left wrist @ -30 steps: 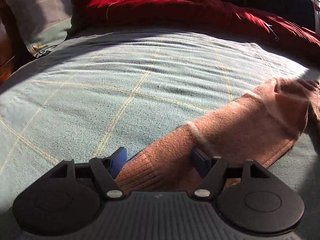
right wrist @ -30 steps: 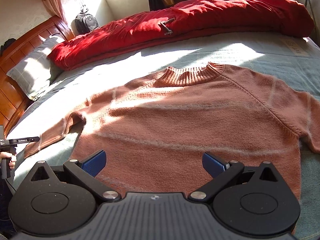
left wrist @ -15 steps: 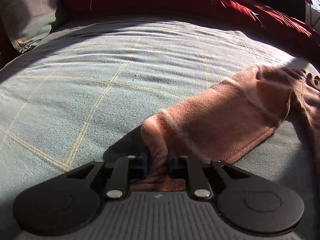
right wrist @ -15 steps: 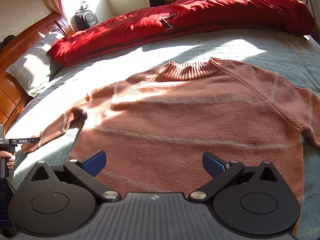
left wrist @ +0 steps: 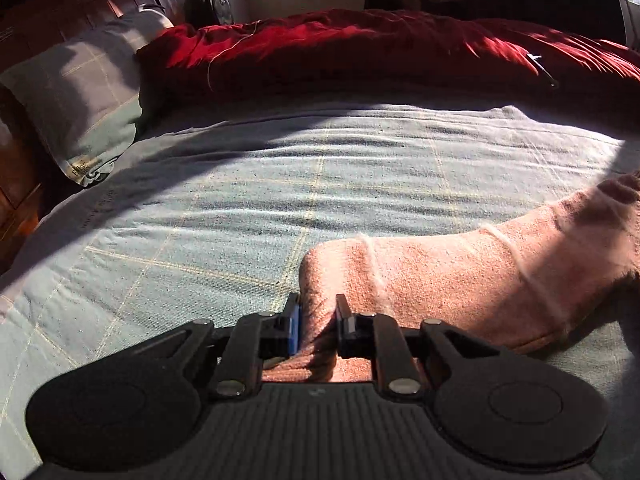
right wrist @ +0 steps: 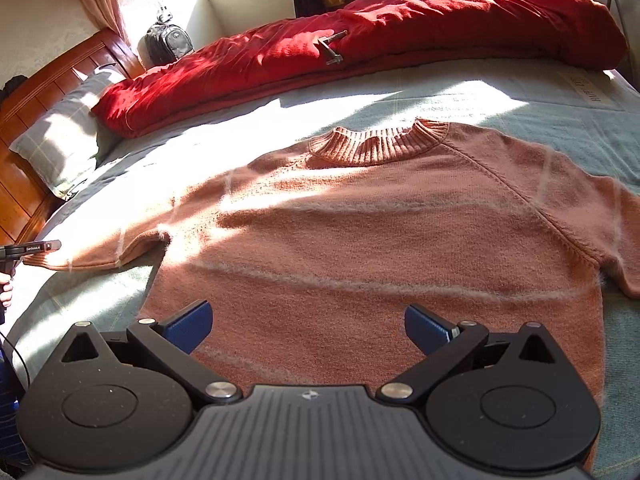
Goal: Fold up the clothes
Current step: 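Grasp the sweater sleeve with the left gripper and pull it outward, then lay the sleeve flat on the bed and open the left gripper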
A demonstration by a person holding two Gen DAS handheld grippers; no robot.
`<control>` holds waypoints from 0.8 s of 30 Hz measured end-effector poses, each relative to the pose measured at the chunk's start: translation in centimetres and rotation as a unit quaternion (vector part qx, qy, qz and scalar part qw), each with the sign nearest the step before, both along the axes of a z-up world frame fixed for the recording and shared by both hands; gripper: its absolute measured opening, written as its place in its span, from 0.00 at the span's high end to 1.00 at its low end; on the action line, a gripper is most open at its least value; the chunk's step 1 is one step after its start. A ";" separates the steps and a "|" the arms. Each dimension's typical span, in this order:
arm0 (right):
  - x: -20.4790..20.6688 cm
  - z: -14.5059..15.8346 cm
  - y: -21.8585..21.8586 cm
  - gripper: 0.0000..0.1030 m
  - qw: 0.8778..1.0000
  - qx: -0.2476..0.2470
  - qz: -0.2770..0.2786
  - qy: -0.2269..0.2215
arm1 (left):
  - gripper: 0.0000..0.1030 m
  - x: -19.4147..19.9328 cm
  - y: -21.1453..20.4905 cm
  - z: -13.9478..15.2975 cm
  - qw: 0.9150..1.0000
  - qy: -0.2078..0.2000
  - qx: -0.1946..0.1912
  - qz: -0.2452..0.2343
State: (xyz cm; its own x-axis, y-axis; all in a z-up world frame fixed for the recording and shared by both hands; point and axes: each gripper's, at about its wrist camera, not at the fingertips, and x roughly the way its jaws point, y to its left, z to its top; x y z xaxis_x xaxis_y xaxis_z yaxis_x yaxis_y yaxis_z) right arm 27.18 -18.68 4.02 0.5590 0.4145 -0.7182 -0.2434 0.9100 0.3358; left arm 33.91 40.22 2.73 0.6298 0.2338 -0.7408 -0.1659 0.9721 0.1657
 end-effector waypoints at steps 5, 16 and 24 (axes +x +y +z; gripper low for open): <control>-0.2 0.0 -0.4 0.00 1.000 0.000 -0.007 0.000 | 0.71 0.1 1.6 -2.0 0.998 0.022 -0.007 0.059; 0.9 -0.7 0.1 0.00 1.000 0.000 -0.006 0.012 | 0.49 -3.8 5.8 -1.3 0.979 -0.025 -0.091 0.180; 0.7 -0.6 0.6 0.00 1.000 -0.006 0.003 0.011 | 0.48 -6.0 9.8 -5.8 0.898 -0.088 -0.333 0.275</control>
State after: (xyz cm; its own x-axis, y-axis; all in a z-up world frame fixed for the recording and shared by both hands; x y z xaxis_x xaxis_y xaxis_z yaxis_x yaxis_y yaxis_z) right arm 27.90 -18.08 3.45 0.5400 0.4097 -0.7353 -0.2419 0.9122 0.3306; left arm 27.92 50.01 -3.04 0.6760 0.0867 -0.7318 -0.6172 0.6092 -0.4979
